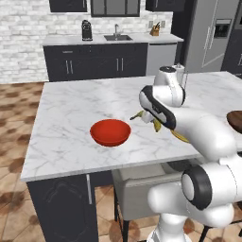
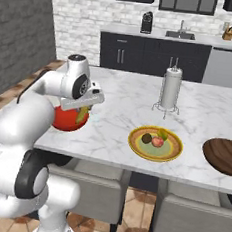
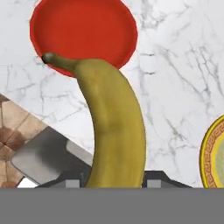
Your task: Take the fruits from the plate on the dining counter and place two fruits in each bowl.
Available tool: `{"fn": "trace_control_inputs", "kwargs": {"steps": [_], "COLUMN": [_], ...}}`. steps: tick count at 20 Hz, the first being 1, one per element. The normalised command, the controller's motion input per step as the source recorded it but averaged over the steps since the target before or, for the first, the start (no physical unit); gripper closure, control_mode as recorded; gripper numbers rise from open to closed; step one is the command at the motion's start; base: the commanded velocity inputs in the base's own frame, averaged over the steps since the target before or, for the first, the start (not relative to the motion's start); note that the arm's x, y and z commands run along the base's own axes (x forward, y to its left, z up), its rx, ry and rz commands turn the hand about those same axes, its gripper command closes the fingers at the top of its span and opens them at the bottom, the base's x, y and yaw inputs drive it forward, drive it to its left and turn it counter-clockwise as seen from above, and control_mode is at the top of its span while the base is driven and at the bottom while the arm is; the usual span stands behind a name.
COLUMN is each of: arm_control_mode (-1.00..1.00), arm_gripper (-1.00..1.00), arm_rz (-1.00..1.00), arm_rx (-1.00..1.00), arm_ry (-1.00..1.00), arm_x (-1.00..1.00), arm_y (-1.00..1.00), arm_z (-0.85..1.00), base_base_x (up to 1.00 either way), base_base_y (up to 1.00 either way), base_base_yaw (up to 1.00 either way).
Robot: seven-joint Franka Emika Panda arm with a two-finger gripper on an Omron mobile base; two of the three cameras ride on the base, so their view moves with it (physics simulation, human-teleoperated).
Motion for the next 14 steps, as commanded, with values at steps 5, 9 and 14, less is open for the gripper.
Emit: {"fn": "trace_control_inputs", "kwargs": {"steps": [5,9,14], "arm_control_mode": [-1.0,-1.0,-1.0], "arm_gripper": [1.0,1.0,1.0], "arm_rz": [0.07,-0.03,-0.01], "arm_rx": [0.0,0.0,0.0], "arm_ry": [0.21,0.14,0.17], "arm_x": [0.41,0.49,0.34], "arm_y": [1.0,0.96,0.37], "arm_z": [0.0,-0.02,-0.51], "base_base_x": [0.0,0.0,0.0], "base_base_y": [0.0,0.0,0.0], "base_base_yaw": [0.0,0.0,0.0]}}
